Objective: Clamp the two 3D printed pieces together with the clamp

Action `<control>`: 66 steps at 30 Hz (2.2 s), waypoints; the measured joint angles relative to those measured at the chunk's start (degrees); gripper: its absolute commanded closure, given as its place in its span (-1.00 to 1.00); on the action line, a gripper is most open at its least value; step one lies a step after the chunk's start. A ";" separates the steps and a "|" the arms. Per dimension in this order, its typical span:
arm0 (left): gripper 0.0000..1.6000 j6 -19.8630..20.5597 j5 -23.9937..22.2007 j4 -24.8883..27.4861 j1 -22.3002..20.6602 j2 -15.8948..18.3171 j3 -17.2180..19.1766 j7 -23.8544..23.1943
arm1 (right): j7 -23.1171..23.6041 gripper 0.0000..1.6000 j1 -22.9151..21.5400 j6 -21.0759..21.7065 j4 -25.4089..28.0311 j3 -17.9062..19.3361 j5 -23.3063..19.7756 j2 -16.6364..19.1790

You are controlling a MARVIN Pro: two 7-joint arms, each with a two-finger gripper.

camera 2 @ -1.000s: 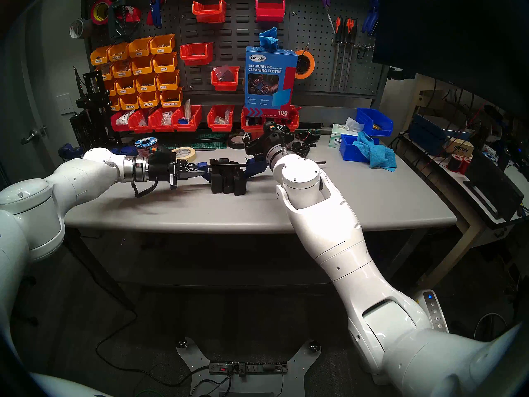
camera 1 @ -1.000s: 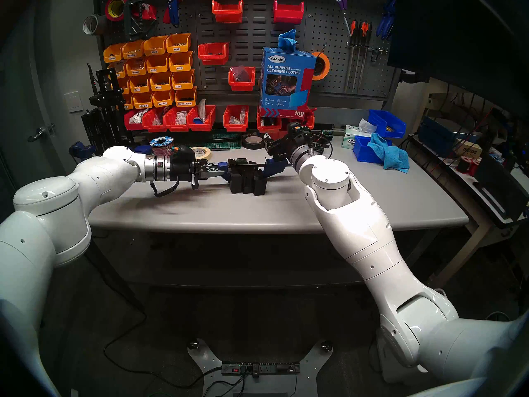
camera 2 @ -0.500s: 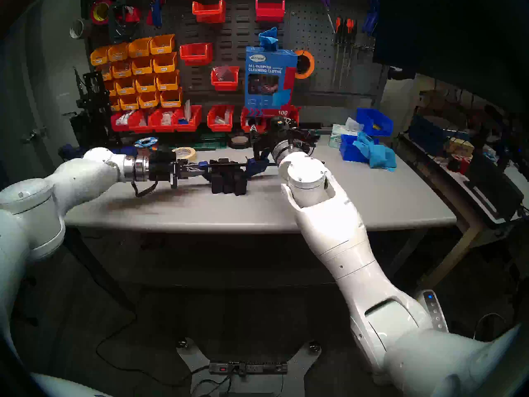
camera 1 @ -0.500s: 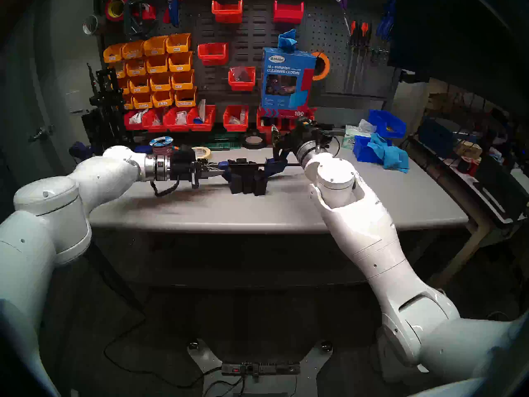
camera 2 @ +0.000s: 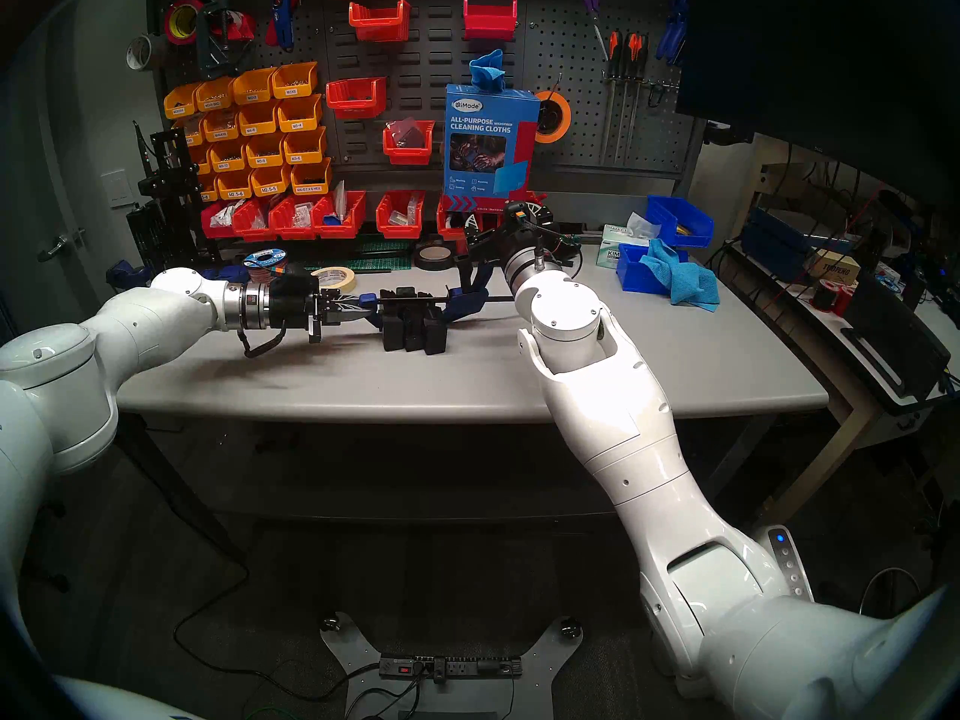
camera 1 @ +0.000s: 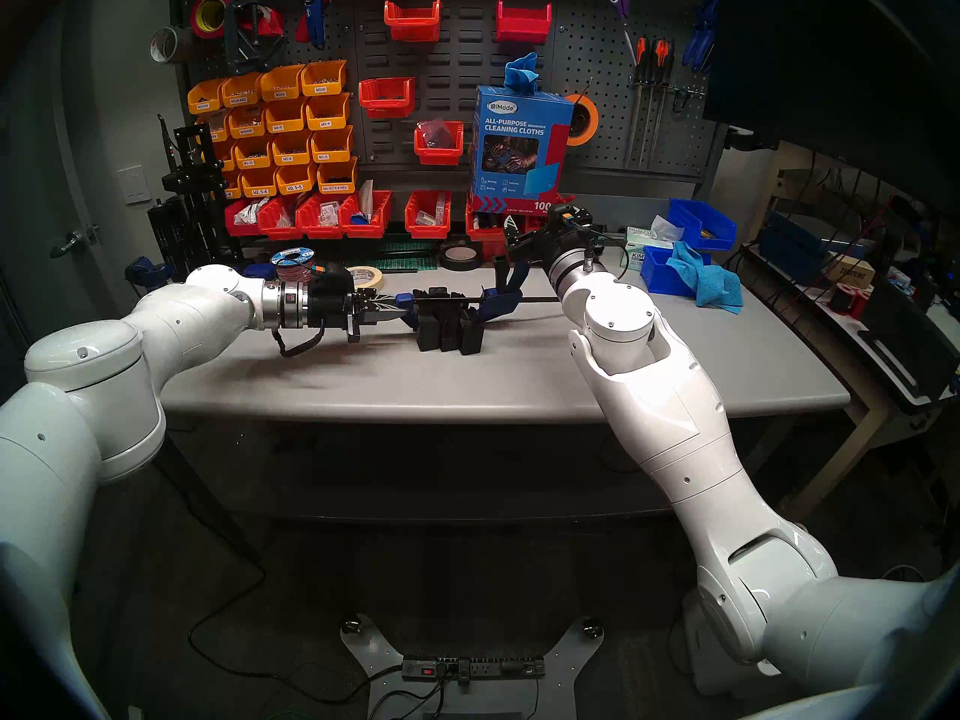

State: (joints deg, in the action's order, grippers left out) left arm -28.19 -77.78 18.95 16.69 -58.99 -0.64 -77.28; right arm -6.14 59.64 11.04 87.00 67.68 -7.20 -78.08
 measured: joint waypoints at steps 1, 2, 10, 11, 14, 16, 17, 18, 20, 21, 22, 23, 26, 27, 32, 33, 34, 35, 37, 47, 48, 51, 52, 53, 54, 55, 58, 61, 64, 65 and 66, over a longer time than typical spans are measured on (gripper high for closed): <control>1.00 0.00 0.00 0.00 0.00 0.00 0.00 0.00 | -0.26 -1.00 0.13 -0.08 0.16 0.12 0.07 0.02; 1.00 0.00 0.00 0.00 0.00 0.00 0.00 0.00 | -0.45 -1.00 0.22 -0.14 0.27 0.20 0.11 0.04; 1.00 0.00 0.00 -0.05 0.01 0.00 0.00 0.00 | -2.82 -1.00 1.22 -1.01 1.02 1.80 1.16 0.88; 1.00 0.00 0.00 -0.04 0.01 0.01 0.00 0.00 | -3.11 -1.00 1.30 -1.13 1.06 2.20 1.35 1.15; 1.00 0.00 0.02 0.05 0.01 0.05 0.00 0.00 | -3.90 -1.00 1.36 -1.38 1.13 3.62 1.92 2.21; 1.00 -0.01 0.05 0.20 0.01 0.13 0.00 0.02 | -4.51 -1.00 1.41 -1.53 1.18 4.97 2.39 3.23; 1.00 -0.01 0.06 0.26 0.01 0.17 0.00 0.03 | -4.67 -1.00 1.43 -1.57 1.20 5.39 2.52 3.57; 1.00 -0.01 0.07 0.37 0.01 0.22 0.00 0.03 | -4.91 -1.00 1.49 -1.60 1.24 6.04 2.73 4.10; 1.00 -0.02 0.07 0.49 0.01 0.28 0.00 0.05 | -5.16 -1.00 1.65 -1.65 1.36 6.87 2.98 4.80; 1.00 -0.02 0.07 0.54 0.01 0.31 0.00 0.05 | -5.27 -1.00 1.74 -1.66 1.42 7.25 3.08 5.14; 1.00 -0.02 0.07 0.61 0.01 0.35 0.00 0.05 | -5.44 -1.00 2.02 -1.68 1.58 7.99 3.26 5.79; 1.00 -0.02 0.07 0.66 0.01 0.38 0.00 0.06 | -5.54 -1.00 2.26 -1.69 1.72 8.44 3.36 6.21; 1.00 -0.01 0.07 0.67 0.01 0.40 0.00 0.06 | -5.72 -1.00 3.01 -1.69 2.10 9.40 3.56 7.16; 1.00 -0.01 0.06 0.65 0.01 0.40 0.00 0.06 | -5.82 -1.00 3.54 -1.69 2.38 9.90 3.65 7.67; 1.00 0.00 0.05 0.54 0.01 0.38 0.00 0.03 | -5.92 -1.00 5.10 -1.65 3.23 11.00 3.74 8.84; 1.00 0.00 0.04 0.48 0.01 0.36 0.00 0.02 | -5.92 -1.00 5.40 -1.63 3.40 11.17 3.74 9.02; 1.00 0.00 0.04 0.44 0.01 0.35 0.00 0.02 | -5.91 -1.00 5.57 -1.63 3.51 11.25 3.73 9.12; 1.00 0.01 0.03 0.42 0.01 0.34 0.00 0.01 | -5.90 -1.00 5.82 -1.62 3.66 11.36 3.72 9.25; 1.00 0.01 0.03 0.36 0.01 0.33 -0.01 0.00 | -5.80 -1.00 6.30 -1.61 3.96 11.55 3.67 9.47; 1.00 0.03 0.02 0.15 0.01 0.28 -0.02 -0.02 | -4.35 -1.00 7.78 -1.58 4.80 11.74 3.16 9.71; 1.00 0.03 0.02 0.15 0.01 0.28 -0.02 -0.02 | -4.28 -1.00 7.82 -1.58 4.82 11.74 3.13 9.71; 1.00 0.08 0.01 0.08 0.01 0.25 -0.03 -0.05 | -3.97 -1.00 7.91 -1.56 4.86 11.75 3.00 9.71; 1.00 0.15 0.00 -0.10 0.01 0.17 -0.03 -0.10 | -3.89 -1.00 7.91 -1.55 4.87 11.76 2.97 9.71; 1.00 0.24 -0.01 -0.30 0.01 0.07 -0.03 -0.17 | -3.82 -1.00 7.91 -1.54 4.88 11.78 2.93 9.71; 1.00 0.39 -0.01 -0.53 0.01 -0.04 -0.02 -0.27 | -3.76 -1.00 7.91 -1.51 4.90 11.79 2.90 9.71; 1.00 0.53 -0.02 -0.77 0.00 -0.17 -0.01 -0.40 | -3.71 -1.00 7.91 -1.49 4.91 11.80 2.87 9.71; 1.00 0.85 -0.04 -1.32 -0.03 -0.45 0.01 -0.69 | -3.69 -1.00 7.92 -1.44 4.95 11.81 2.80 9.71; 1.00 1.15 -0.06 -2.05 -0.08 -0.84 0.03 -1.02 | -3.70 -1.00 7.94 -1.36 5.01 11.83 2.72 9.71; 1.00 1.44 -0.07 -2.74 -0.14 -1.22 0.04 -1.33 | -3.88 -1.00 8.04 -1.20 5.14 11.83 2.64 9.71; 1.00 1.50 -0.07 -2.89 -0.16 -1.31 0.05 -1.40 | -3.92 -1.00 8.08 -1.16 5.18 11.83 2.63 9.71; 0.90 1.57 -0.07 -3.05 -0.17 -1.39 0.05 -1.46 | -3.95 -1.00 8.12 -1.12 5.22 11.83 2.61 9.71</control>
State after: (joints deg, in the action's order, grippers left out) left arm -26.62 -77.85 15.91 16.52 -60.38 -0.59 -78.74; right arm -10.10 67.76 9.92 92.22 79.52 -4.59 -68.37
